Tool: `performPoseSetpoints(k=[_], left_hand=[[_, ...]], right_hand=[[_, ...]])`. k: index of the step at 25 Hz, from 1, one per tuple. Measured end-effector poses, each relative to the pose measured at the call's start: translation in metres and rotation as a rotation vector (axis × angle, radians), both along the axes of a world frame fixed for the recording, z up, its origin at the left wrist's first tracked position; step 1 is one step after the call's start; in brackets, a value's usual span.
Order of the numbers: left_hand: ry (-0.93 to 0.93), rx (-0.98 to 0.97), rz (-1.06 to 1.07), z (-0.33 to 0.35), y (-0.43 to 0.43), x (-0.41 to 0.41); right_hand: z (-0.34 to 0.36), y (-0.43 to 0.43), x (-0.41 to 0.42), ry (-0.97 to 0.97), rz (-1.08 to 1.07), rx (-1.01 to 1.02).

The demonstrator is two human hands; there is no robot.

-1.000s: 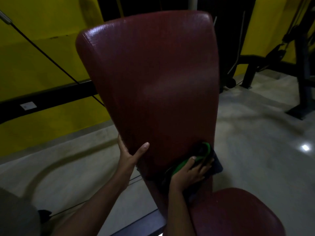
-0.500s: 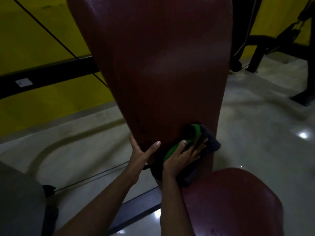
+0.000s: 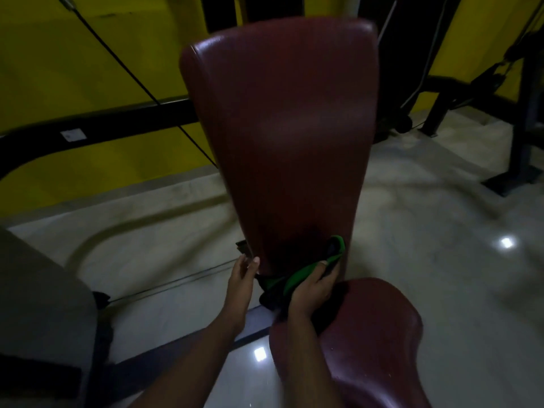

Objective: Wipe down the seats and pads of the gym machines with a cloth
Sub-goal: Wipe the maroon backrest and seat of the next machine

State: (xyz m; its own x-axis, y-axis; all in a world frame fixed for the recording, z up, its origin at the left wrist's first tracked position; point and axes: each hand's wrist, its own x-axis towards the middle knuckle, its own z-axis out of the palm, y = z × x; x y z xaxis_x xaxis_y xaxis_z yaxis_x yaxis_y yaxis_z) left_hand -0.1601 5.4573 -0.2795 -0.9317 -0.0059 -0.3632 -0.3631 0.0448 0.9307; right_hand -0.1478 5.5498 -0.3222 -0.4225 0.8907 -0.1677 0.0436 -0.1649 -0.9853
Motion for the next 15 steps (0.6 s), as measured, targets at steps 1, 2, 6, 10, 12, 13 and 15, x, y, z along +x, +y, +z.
performPoseSetpoints(k=[1,2,6,10,12,13,15], left_hand=[[-0.040,-0.011,0.002,0.006,-0.005,0.013],[-0.060,-0.005,0.007,0.010,-0.010,0.026],[-0.189,0.019,0.054,0.039,-0.026,0.087],[-0.239,0.092,0.064,0.060,-0.008,0.135],[-0.248,0.096,0.084,0.061,0.009,0.151],[-0.236,0.091,0.102,0.058,0.022,0.160],[-0.215,0.091,0.146,0.049,0.047,0.177]], right_hand=[[0.018,0.002,0.019,-0.033,0.039,0.025],[0.039,0.004,0.040,-0.053,0.068,0.070],[0.110,0.017,0.127,-0.129,0.193,0.133],[0.122,0.047,0.183,-0.178,0.232,0.146],[0.114,0.070,0.203,-0.232,0.312,0.120],[0.112,0.087,0.211,-0.243,0.369,0.107],[0.109,0.125,0.222,-0.214,0.506,0.134]])
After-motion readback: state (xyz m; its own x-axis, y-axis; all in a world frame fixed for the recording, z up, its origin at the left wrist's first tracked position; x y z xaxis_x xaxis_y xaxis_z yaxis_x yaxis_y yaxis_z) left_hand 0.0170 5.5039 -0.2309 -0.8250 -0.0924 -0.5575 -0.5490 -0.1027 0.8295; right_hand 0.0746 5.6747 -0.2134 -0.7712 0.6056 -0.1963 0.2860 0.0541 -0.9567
